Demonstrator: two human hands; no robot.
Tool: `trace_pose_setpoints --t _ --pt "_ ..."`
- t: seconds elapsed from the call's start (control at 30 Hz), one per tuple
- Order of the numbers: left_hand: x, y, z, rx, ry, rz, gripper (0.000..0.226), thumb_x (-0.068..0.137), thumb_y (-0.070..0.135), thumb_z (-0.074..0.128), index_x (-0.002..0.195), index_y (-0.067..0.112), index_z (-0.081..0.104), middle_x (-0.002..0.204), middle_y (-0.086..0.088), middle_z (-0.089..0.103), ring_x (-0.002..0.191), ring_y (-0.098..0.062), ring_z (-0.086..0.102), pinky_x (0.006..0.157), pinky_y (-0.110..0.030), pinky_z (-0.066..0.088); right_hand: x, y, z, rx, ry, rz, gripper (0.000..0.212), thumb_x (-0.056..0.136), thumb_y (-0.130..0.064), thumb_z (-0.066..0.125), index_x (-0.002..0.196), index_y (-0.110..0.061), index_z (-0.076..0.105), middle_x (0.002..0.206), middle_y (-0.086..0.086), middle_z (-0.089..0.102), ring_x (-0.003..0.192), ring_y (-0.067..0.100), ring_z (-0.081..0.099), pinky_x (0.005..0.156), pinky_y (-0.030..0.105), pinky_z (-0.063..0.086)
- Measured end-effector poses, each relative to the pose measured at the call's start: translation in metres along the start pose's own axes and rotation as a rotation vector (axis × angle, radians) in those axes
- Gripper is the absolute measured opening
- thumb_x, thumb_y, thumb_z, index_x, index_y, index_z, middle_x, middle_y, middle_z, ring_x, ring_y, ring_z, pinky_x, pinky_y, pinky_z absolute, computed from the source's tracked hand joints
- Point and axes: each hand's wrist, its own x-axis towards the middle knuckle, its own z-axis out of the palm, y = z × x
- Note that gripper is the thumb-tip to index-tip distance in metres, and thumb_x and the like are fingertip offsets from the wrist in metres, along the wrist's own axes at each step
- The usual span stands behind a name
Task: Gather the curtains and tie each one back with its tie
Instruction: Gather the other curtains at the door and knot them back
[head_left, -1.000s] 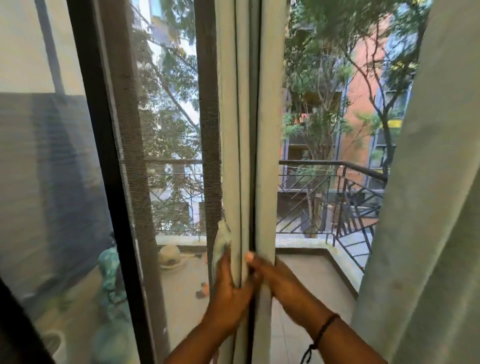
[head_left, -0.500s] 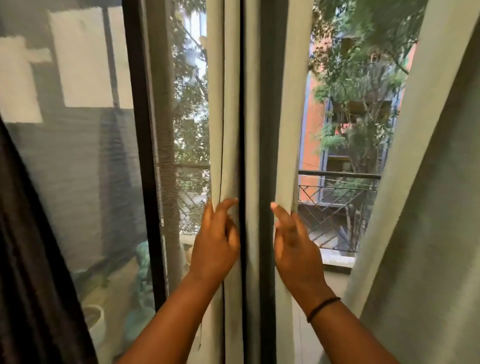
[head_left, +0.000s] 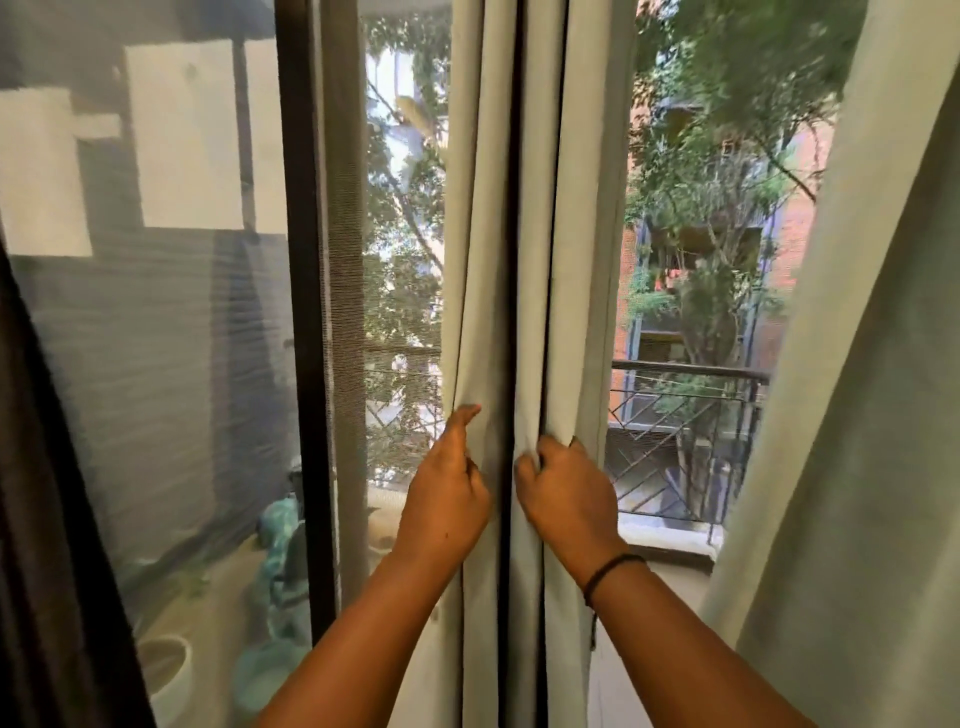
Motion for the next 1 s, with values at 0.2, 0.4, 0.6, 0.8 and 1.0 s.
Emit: trace_pose_setpoints --t 0.2,0.4,0.6,0.8,1.0 --pt "0.016 -0.026 -0.026 -0.216 -0.01 0.011 0.015 0.097 0.028 0.044 0.11 0.035 0.047 0.081 0.016 0.061 0.075 0.0 0.059 0.061 -0.005 0.039 -0.009 -0.045 0.015 0.177 -0.164 -0.176 0.026 0.096 -0.03 0.039 0.109 -0.013 0.053 0.106 0.014 0.061 0.097 0.032 0.058 0.073 0.032 0.043" --pt "0.032 -0.049 -0.047 -0.353 -0.183 -0.072 0.039 0.075 0.056 0.065 0.1 0.042 0.039 0.083 0.009 0.065 0.075 -0.005 0.066 0.065 -0.023 0.052 -0.017 -0.072 0.053 0.166 -0.21 -0.212 0.041 0.09 -0.036 0.034 0.124 -0.027 0.054 0.117 0.002 0.063 0.104 0.02 0.06 0.08 0.023 0.043" --pt "0.021 -0.053 -0.05 -0.472 -0.149 -0.11 0.09 0.061 0.057 0.077 0.124 0.046 0.014 0.105 0.002 0.059 0.09 -0.016 0.065 0.079 -0.037 0.055 -0.041 -0.072 0.075 0.203 -0.056 -0.03 0.057 0.093 -0.039 0.047 0.144 -0.034 0.024 0.119 -0.009 0.062 0.105 0.012 0.061 0.082 0.019 0.045" --pt "0.033 -0.055 -0.049 -0.462 -0.473 -0.169 0.083 0.062 0.067 0.07 0.133 0.041 0.036 0.111 0.011 0.064 0.098 -0.009 0.064 0.088 -0.035 0.054 -0.057 -0.066 0.076 0.736 0.245 -0.032 0.07 0.082 -0.002 0.049 0.129 -0.044 0.02 0.084 -0.008 0.064 0.068 0.004 0.065 0.058 0.018 0.049" --pt "0.023 -0.045 -0.05 -0.574 -0.682 -0.075 0.039 0.085 0.04 0.064 0.123 0.036 0.053 0.114 0.014 0.065 0.106 -0.001 0.061 0.095 -0.025 0.048 -0.057 -0.063 0.065 0.653 0.107 0.092 0.08 0.078 -0.028 0.065 0.142 -0.037 0.017 0.118 -0.032 0.053 0.109 -0.01 0.055 0.094 0.016 0.046"
